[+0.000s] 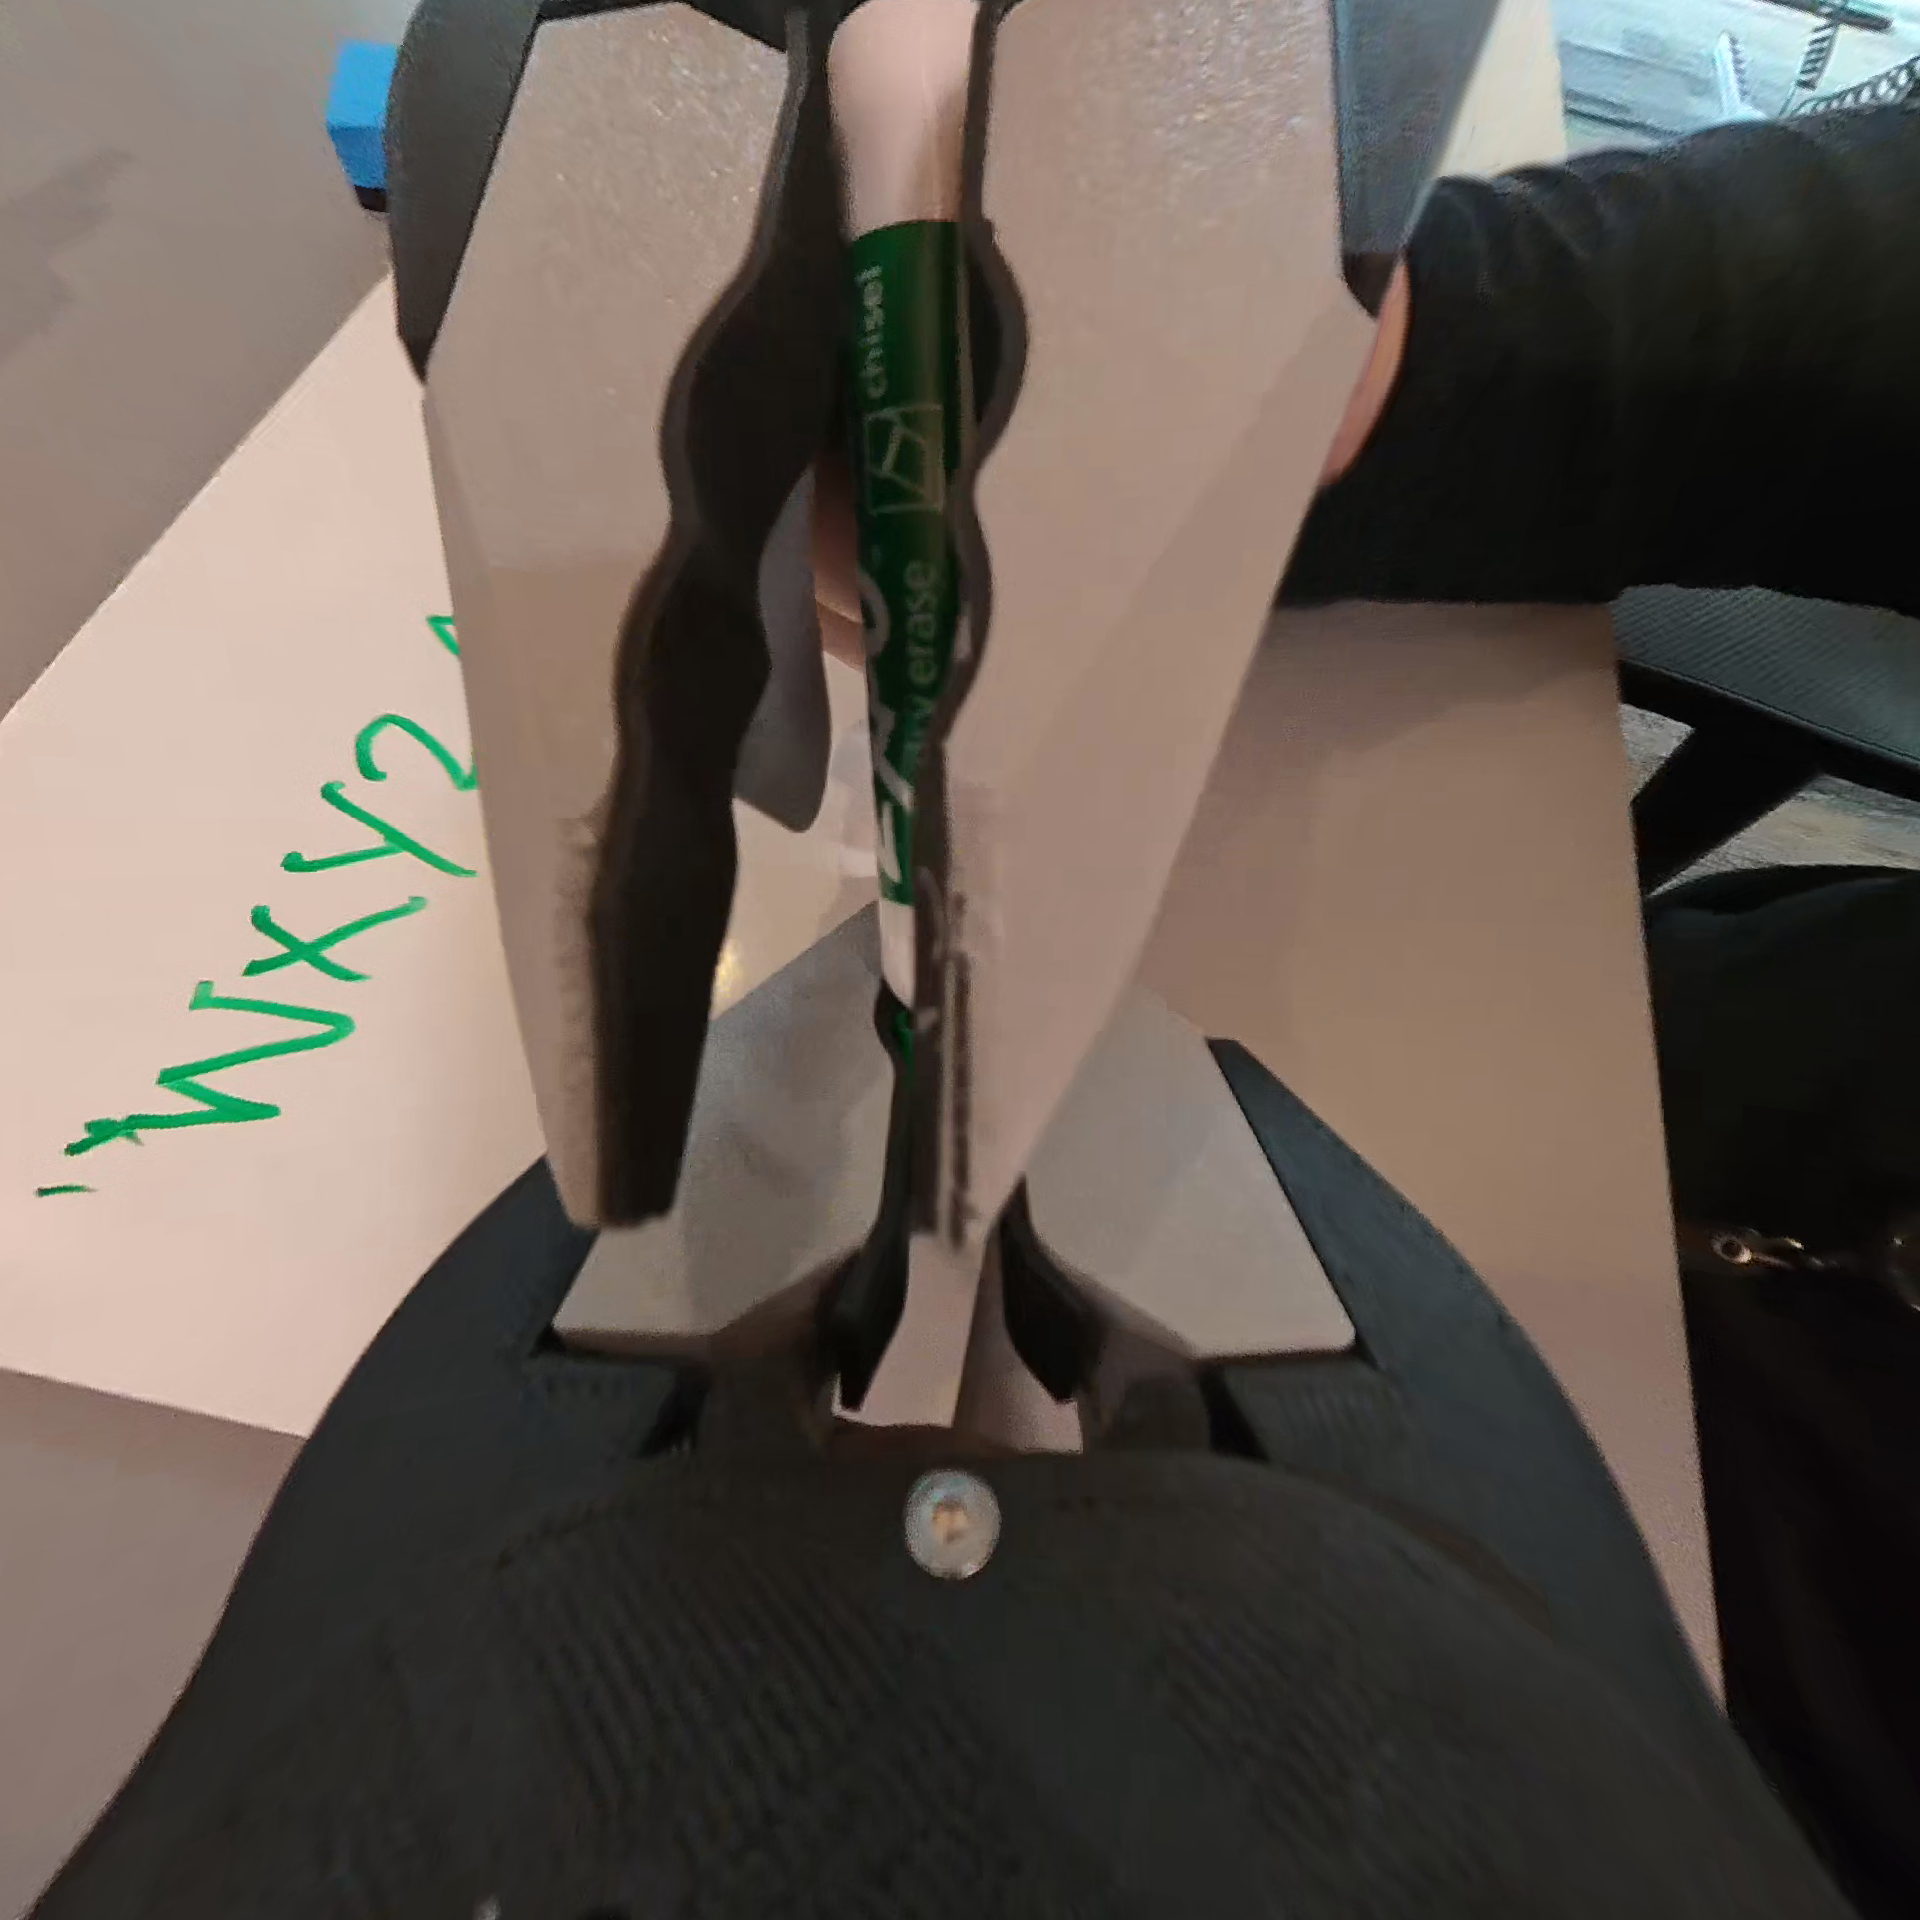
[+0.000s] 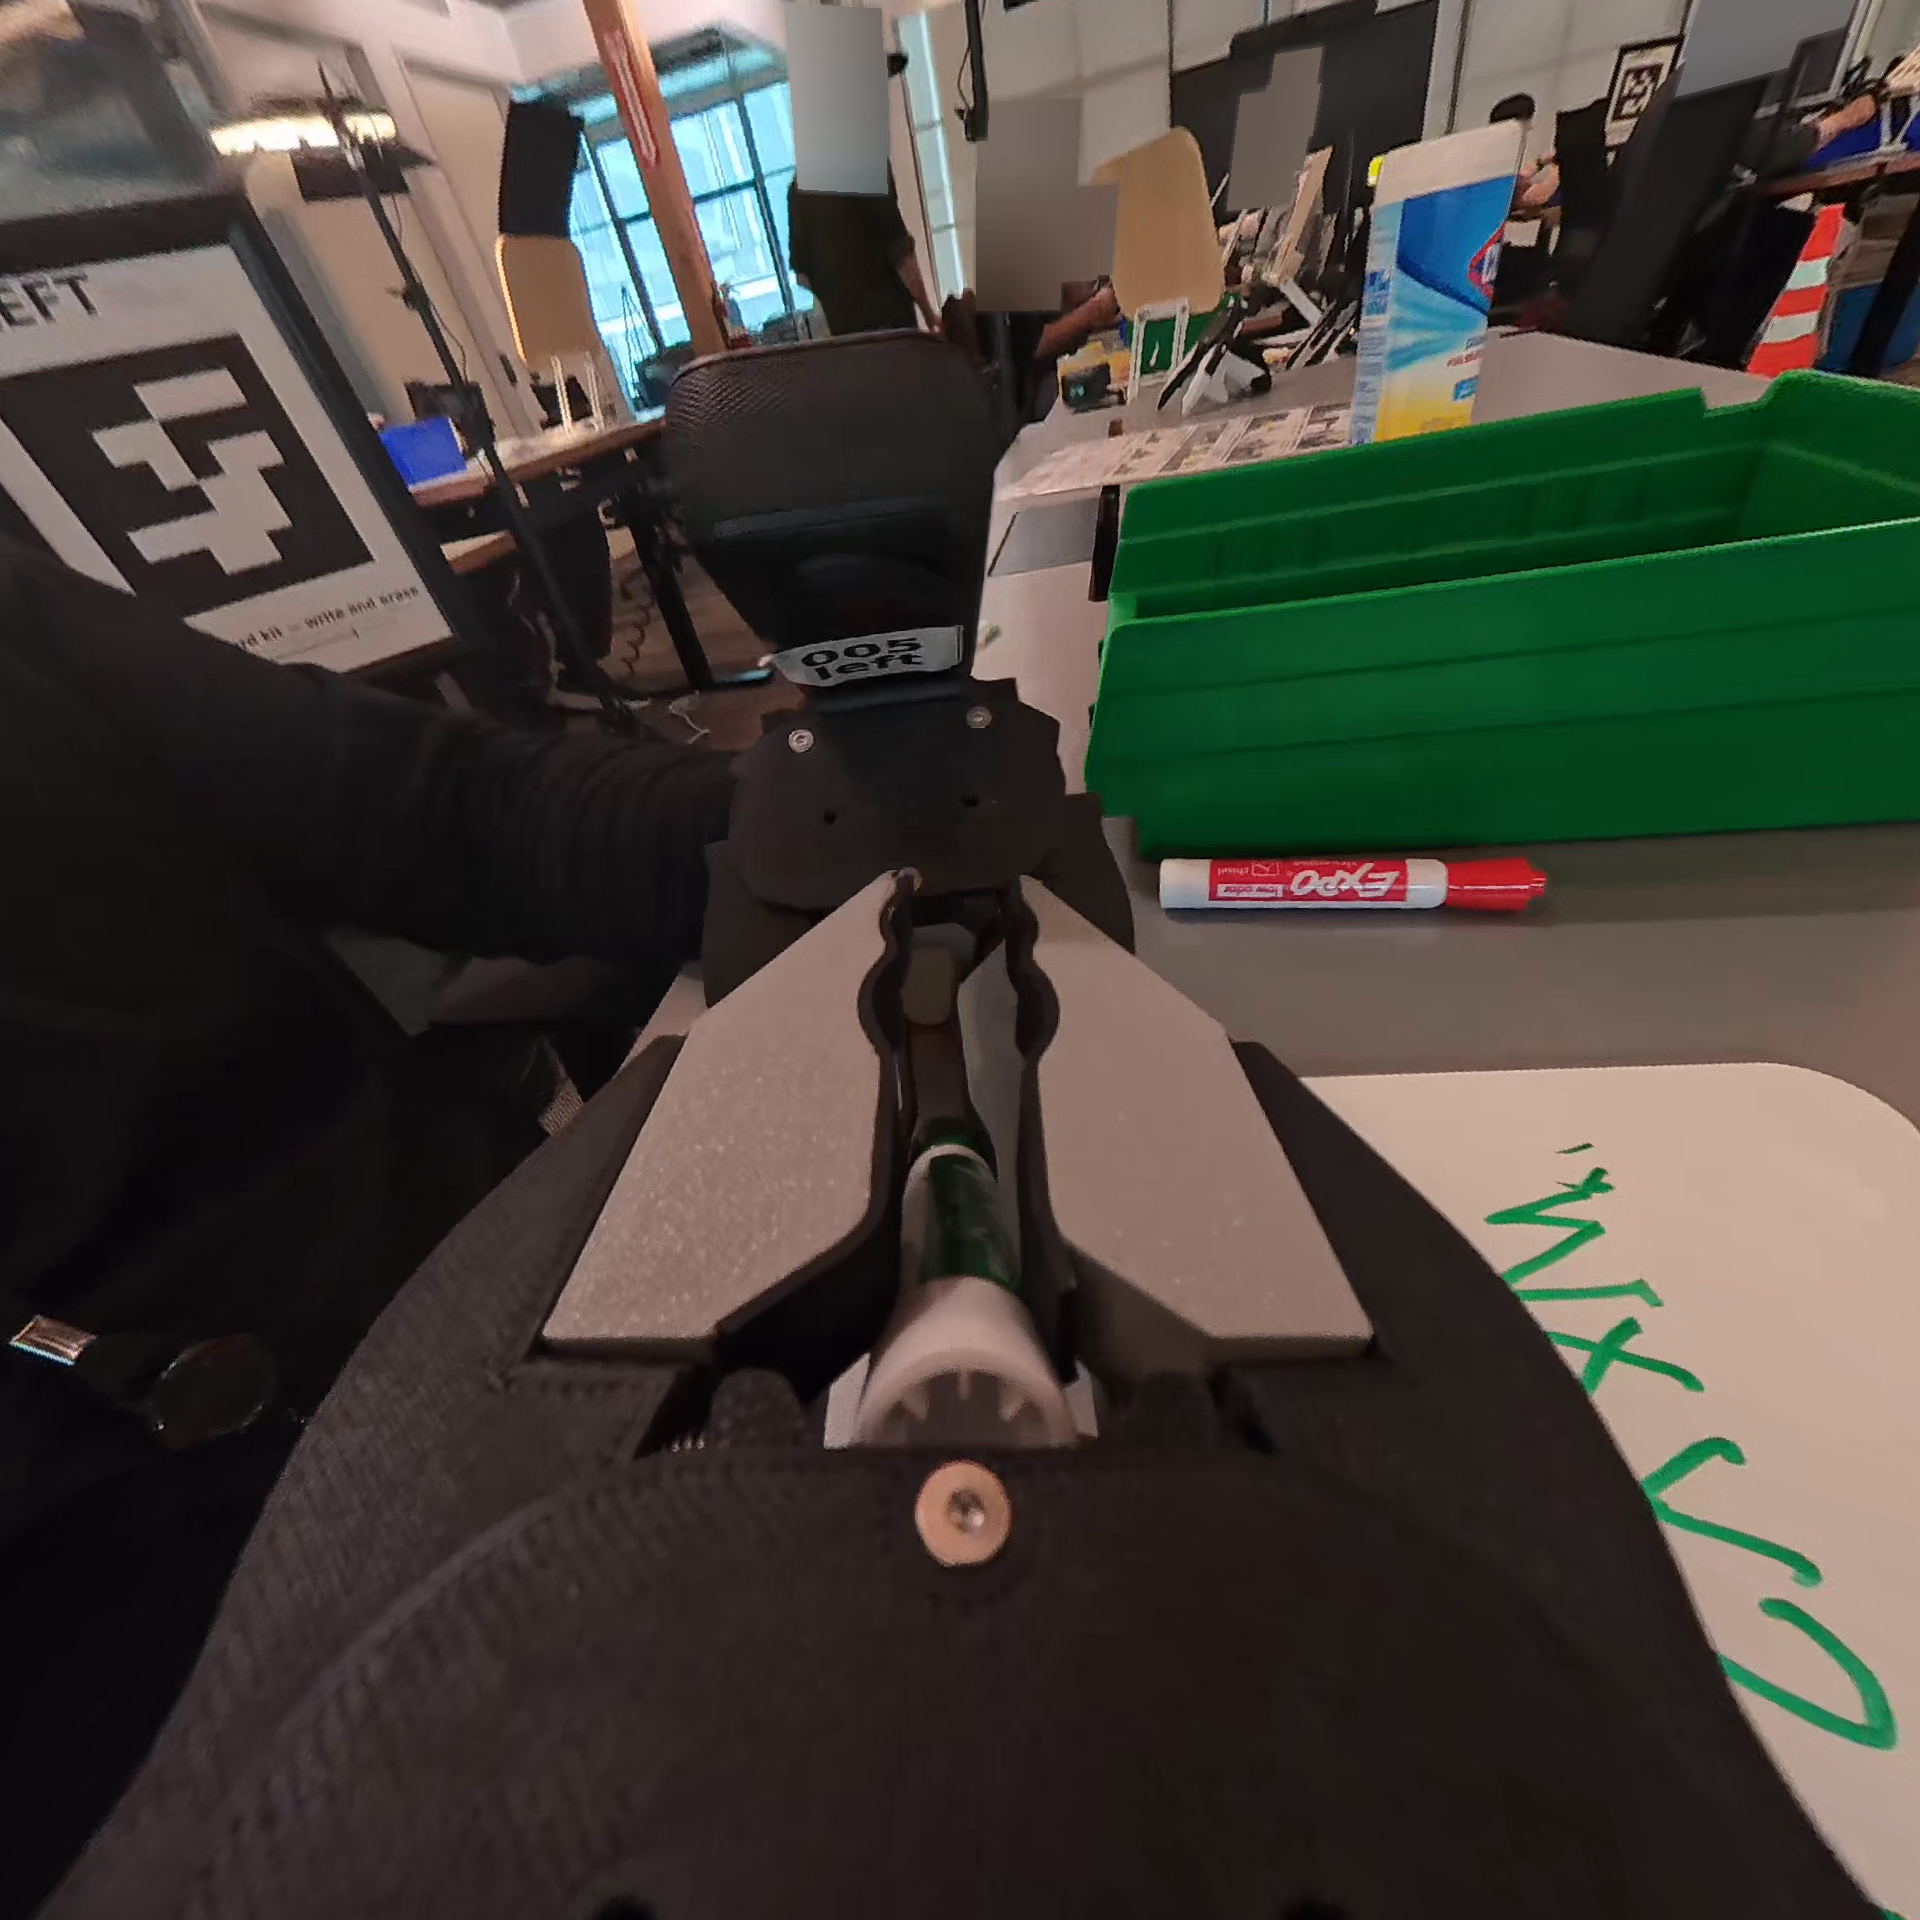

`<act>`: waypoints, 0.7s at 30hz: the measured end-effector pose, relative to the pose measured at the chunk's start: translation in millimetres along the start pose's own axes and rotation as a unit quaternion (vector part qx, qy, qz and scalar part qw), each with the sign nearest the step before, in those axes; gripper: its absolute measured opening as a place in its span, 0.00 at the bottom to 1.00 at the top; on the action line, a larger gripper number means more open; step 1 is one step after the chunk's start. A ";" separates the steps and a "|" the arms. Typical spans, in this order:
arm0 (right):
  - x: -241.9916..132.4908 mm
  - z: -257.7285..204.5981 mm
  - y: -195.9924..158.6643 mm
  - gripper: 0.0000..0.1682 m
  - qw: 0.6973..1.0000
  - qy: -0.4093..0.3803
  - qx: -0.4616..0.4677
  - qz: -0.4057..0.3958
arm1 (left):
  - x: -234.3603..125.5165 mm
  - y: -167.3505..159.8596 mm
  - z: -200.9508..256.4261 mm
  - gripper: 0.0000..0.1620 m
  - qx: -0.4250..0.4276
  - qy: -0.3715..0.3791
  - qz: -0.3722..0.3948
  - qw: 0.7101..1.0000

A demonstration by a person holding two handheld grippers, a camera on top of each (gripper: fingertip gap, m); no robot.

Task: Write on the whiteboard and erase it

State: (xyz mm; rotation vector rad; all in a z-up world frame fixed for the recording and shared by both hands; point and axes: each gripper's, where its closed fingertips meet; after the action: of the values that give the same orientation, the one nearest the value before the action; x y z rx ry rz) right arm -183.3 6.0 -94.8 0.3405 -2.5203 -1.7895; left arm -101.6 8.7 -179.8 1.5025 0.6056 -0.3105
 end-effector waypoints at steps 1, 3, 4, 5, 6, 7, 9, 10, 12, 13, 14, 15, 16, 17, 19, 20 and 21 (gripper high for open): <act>-1.1 2.2 0.6 0.09 1.000 -0.001 0.006 0.004 | -0.1 0.2 -1.9 0.03 -0.005 0.004 0.001 1.000; -2.1 6.0 1.1 0.09 1.000 -0.006 0.016 0.011 | -0.1 -0.2 -3.6 0.07 -0.009 0.008 0.000 1.000; -2.8 6.9 1.4 0.09 1.000 -0.006 0.020 0.014 | -0.3 -0.7 -2.9 0.09 -0.009 0.006 -0.001 1.000; -3.9 7.1 2.4 0.09 0.999 -0.004 0.024 0.020 | -0.4 -1.2 -2.8 0.10 -0.008 0.006 -0.003 1.000; -5.5 6.8 4.3 0.09 0.999 0.000 0.030 0.028 | -0.5 -1.9 -2.5 0.12 -0.007 0.006 -0.004 1.000; -7.5 7.5 6.7 0.09 0.999 0.001 0.036 0.036 | -0.5 -2.6 -2.5 0.15 -0.006 0.007 -0.007 1.000; -11.7 9.1 10.4 0.09 0.998 -0.001 0.040 0.048 | -0.1 -4.7 -3.7 0.18 -0.004 0.012 -0.014 1.000; -13.8 9.5 12.6 0.09 0.998 -0.001 0.043 0.054 | 0.1 -6.0 -4.4 0.19 -0.003 0.014 -0.018 1.000; -18.3 8.8 17.4 0.09 0.997 0.004 0.048 0.065 | 0.1 -8.1 -5.9 0.19 -0.002 0.018 -0.025 1.000; -20.8 9.1 20.2 0.09 0.996 0.005 0.050 0.072 | -0.1 -9.2 -7.1 0.19 -0.001 0.022 -0.028 0.999; -23.6 9.2 23.0 0.09 0.996 0.006 0.052 0.079 | -0.6 -10.3 -9.2 0.19 0.000 0.027 -0.031 0.999; -26.5 9.2 25.7 0.09 0.995 0.007 0.053 0.085 | -1.1 -11.6 -10.7 0.18 0.000 0.031 -0.034 0.999; -29.8 9.4 28.7 0.09 0.994 0.006 0.053 0.091 | -1.9 -12.8 -13.4 0.15 0.001 0.038 -0.037 0.999; -33.6 9.6 32.3 0.09 0.994 0.005 0.052 0.098 | -3.1 -13.9 -17.5 0.09 0.001 0.050 -0.039 0.998; -42.5 9.2 41.7 0.09 0.992 0.002 0.048 0.116 | -6.0 -15.0 -23.9 0.00 -0.002 0.066 -0.038 0.997; -47.9 9.5 47.6 0.09 0.991 -0.004 0.043 0.128 | -6.9 -15.5 -25.4 0.00 -0.006 0.068 -0.038 0.997; -53.6 10.0 53.6 0.09 0.989 -0.012 0.038 0.142 | -7.1 -15.8 -25.2 0.00 -0.007 0.066 -0.038 0.997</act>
State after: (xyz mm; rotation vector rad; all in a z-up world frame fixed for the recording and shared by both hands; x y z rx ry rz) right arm -141.1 42.6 -42.6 -0.0380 -2.5044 -1.6039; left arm -120.6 31.1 -188.0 1.4965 0.7698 -0.2663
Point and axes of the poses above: each gripper's, where its closed fingertips meet, x out along the fingers, y out of its top, z = x × y across the jaws, and after that the axes turned 9 degrees about x, right-handed
